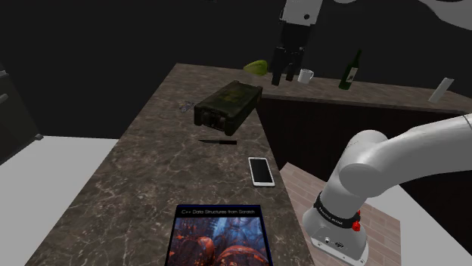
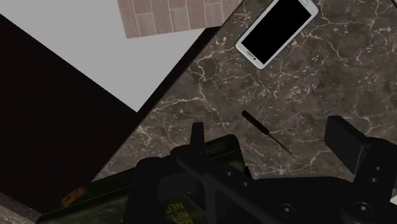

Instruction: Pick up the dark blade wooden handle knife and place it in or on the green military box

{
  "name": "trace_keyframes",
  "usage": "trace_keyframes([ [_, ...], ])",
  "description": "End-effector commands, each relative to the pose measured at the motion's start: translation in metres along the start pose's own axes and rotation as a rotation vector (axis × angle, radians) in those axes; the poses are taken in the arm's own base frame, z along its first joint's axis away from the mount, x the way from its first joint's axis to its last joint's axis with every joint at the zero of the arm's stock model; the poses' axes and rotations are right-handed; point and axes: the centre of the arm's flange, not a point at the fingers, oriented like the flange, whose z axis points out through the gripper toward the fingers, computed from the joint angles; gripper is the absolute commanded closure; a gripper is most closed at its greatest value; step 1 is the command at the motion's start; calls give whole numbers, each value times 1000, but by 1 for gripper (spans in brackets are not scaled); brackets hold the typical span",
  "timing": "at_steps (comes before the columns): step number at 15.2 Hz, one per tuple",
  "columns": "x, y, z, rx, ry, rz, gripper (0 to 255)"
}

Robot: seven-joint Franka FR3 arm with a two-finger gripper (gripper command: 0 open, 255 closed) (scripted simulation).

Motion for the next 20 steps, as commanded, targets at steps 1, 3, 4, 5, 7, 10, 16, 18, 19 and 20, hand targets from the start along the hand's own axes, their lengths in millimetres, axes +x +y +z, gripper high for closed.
trace_keyframes([
  [1, 0, 0, 0, 0, 0, 0, 0],
  [3, 21, -3, 19, -8, -20, -67, 0],
  [4, 32, -6, 29, -12, -30, -100, 0],
  [5, 42, -8, 38, -16, -40, -134, 0],
  [7, 62, -14, 58, -24, -61, -201, 0],
  [10, 91, -25, 89, -36, -91, -301, 0],
  [16, 141, -53, 153, -60, -151, -501, 0],
  [18, 155, -65, 175, -68, -171, -568, 0],
  [19, 162, -71, 186, -72, -182, -602, 0],
  [20, 168, -77, 197, -76, -192, -635, 0],
])
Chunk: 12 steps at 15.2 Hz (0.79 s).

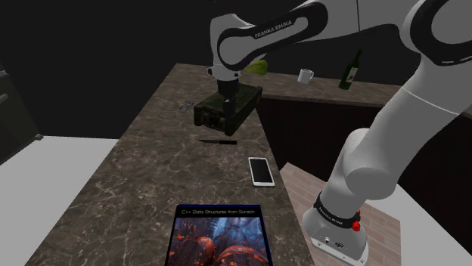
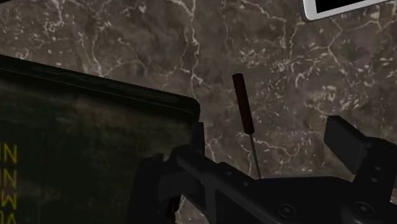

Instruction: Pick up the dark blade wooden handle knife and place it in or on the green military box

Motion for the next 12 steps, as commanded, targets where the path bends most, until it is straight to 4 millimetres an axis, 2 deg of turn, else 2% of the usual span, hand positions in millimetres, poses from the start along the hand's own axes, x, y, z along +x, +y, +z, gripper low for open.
trace_keyframes([
  [1, 18, -2, 20, -8, -20, -69, 0],
  [5, 56, -11, 56, -22, -57, -192, 0],
  [12, 54, -10, 93, -22, -57, -192, 0],
])
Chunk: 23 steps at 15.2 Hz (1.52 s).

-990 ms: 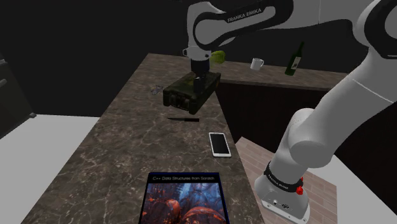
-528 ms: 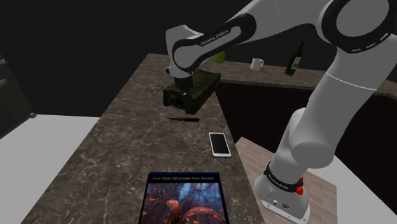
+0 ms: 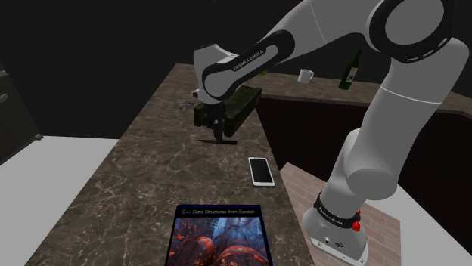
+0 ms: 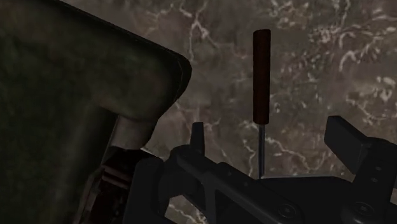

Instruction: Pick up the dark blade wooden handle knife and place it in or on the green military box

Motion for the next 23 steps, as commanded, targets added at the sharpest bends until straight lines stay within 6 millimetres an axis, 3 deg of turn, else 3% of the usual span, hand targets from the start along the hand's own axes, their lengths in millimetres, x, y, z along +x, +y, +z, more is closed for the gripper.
trace_keyframes([
  [1, -1, 0, 21, 21, -28, 1, 0],
  [8, -1, 0, 21, 21, -28, 1, 0],
  [9, -1, -1, 21, 21, -28, 1, 255],
  [18, -1, 0, 21, 21, -28, 1, 255],
  [23, -7, 0, -4, 21, -28, 1, 255],
])
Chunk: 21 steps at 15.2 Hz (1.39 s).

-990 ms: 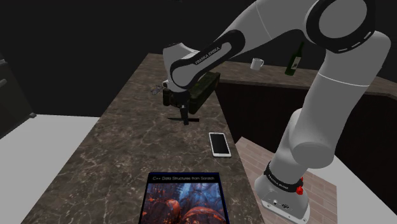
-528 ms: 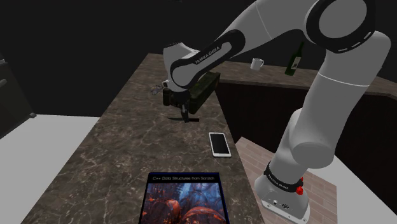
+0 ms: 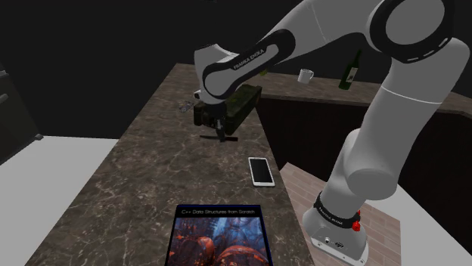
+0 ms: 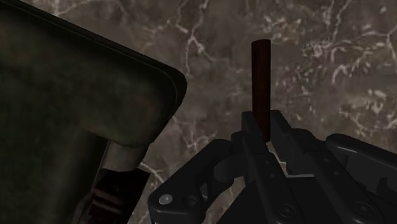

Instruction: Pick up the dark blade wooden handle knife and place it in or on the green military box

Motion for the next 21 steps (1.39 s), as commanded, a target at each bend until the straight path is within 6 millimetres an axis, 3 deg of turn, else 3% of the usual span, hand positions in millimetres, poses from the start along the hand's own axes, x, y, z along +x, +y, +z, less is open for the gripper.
trace_keyframes([
  [1, -2, -1, -11, 0, 0, 0, 255],
  [21, -27, -3, -113, 0, 0, 0, 255],
])
